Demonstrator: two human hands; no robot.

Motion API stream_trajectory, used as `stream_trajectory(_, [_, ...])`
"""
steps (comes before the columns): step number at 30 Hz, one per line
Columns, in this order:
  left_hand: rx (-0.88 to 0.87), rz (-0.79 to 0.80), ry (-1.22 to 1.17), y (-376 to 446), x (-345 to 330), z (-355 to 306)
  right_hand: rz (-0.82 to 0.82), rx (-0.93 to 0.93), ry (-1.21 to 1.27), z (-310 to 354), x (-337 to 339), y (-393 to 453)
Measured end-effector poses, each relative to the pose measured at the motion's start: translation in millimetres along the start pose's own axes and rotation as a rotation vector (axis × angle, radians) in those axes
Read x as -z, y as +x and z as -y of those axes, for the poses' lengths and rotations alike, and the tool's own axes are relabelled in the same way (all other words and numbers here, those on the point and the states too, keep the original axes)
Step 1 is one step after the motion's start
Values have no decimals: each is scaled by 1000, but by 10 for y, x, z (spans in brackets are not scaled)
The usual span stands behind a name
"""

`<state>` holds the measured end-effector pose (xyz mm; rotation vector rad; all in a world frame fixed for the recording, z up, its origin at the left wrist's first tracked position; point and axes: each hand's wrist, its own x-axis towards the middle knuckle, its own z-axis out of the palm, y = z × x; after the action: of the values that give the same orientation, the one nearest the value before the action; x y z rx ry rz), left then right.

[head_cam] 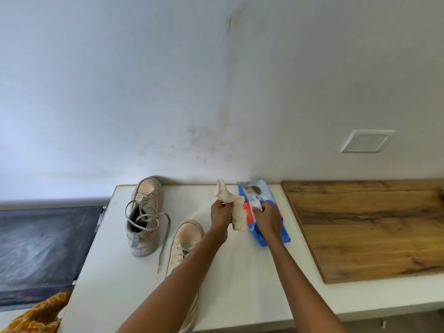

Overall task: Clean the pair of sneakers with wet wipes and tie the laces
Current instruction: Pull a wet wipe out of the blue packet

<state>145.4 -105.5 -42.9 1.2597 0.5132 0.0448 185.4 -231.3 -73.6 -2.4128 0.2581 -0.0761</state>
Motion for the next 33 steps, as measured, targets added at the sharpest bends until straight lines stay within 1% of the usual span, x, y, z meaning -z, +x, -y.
stream_trajectory(6, [10,43,56,110,-72,-38,24,-35,-186,22,104,386])
stream_trajectory(10, [36,21,47,167,-79,-11,152,-39,-278,-27,48,501])
stream_trajectory(11, [40,15,41,178,-70,-1,150,-47,-280,-19,43,494])
stream_trajectory(12, [41,10,34,178,-55,5,103,-40,-275,-4,43,474])
stream_trajectory(13, [38,9,18,161,-36,2,17,-20,-257,16,55,431])
stream_trajectory(15, [32,17,-13,128,12,-11,-137,53,-137,77,82,287])
stream_trajectory(16, [29,20,-26,108,40,-20,-146,99,-45,121,93,199])
stream_trajectory(17, [27,22,-41,87,66,-28,-104,139,69,187,108,93])
stream_trajectory(18, [27,26,-53,63,78,-30,-20,146,190,256,116,-12])
stream_trajectory(19, [27,28,-59,29,91,-37,91,109,309,343,126,-143])
stream_trajectory(21, [12,15,-29,-49,118,-50,281,-69,502,512,145,-412])
stream_trajectory(23, [-36,-8,38,-127,163,-62,390,-192,762,565,140,-653])
stream_trajectory(24, [-71,-19,92,-171,199,-75,434,-204,876,557,127,-756])
stream_trajectory(26, [-149,-18,230,-268,299,-117,529,-234,1012,534,129,-908])
stream_trajectory(29, [-292,8,559,-437,504,-215,591,-339,1187,576,182,-1044])
stream_trajectory(31, [-344,53,794,-542,682,-261,607,-353,1204,635,220,-1138])
stream_trajectory(33, [-368,146,953,-632,865,-288,591,-304,1136,676,246,-1238])
